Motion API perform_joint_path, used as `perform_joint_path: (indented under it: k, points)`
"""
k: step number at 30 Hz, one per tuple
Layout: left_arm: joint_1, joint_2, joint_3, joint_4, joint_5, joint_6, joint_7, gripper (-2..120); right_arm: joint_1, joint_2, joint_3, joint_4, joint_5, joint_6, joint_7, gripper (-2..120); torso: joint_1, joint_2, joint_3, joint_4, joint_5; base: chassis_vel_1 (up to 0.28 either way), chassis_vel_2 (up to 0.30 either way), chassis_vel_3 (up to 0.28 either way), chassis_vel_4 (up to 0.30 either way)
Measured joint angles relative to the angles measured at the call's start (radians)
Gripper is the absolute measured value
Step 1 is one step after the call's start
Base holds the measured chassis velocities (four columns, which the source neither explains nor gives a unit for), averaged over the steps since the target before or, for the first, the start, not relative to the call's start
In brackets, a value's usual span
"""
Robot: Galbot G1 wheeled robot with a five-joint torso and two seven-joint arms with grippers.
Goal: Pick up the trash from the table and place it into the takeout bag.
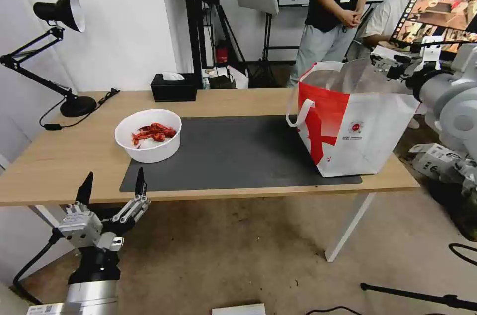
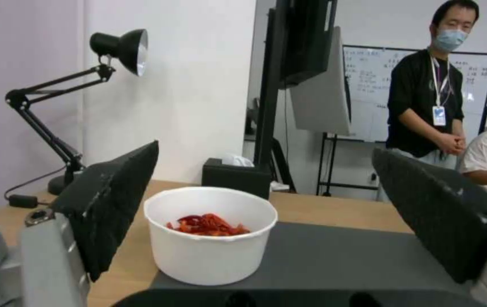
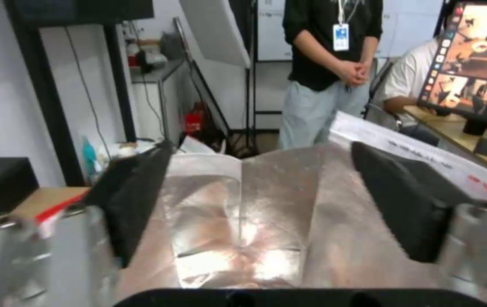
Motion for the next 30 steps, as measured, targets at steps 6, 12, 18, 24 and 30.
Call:
perform_joint_path:
  k: [6,12,18,24,30]
  points:
    - [0.000,-0.001,-0.001,0.000,-0.001,-0.001,0.000,100,-0.166,-0.065,0.118,0.200,0.046,0.038,0.012,100,0.000,0.000,0.000,-0.0006,-0.0002,0.000,0.000,0.000,0.000]
    - [0.000,-0.002,0.000,0.000,-0.002,-0.002,0.000,100,-0.457,-0.058,0.299,0.388,0.013,0.127,-0.005,100,0.000,0.000,0.000,0.0001,-0.0004,0.000,0.000,0.000,0.000]
    - [0.008,-0.001,0.000,0.000,-0.002,0.000,-0.001,100,-0.916,0.118,0.549,0.498,-0.241,0.247,-0.229,100,0.000,0.000,0.000,-0.0002,-0.0001,0.000,0.000,0.000,0.000]
    - [0.016,-0.007,0.000,0.000,0.001,0.000,-0.002,100,-1.244,0.384,0.604,0.544,-0.530,0.405,-0.365,100,0.000,0.000,0.000,-0.0005,-0.0002,0.000,0.000,0.000,0.000]
    - [0.021,-0.010,0.009,0.000,0.007,0.000,-0.002,100,-1.383,0.566,0.556,0.550,-0.683,0.535,-0.417,100,0.000,0.000,0.000,-0.0004,-0.0003,0.000,0.000,0.000,0.000]
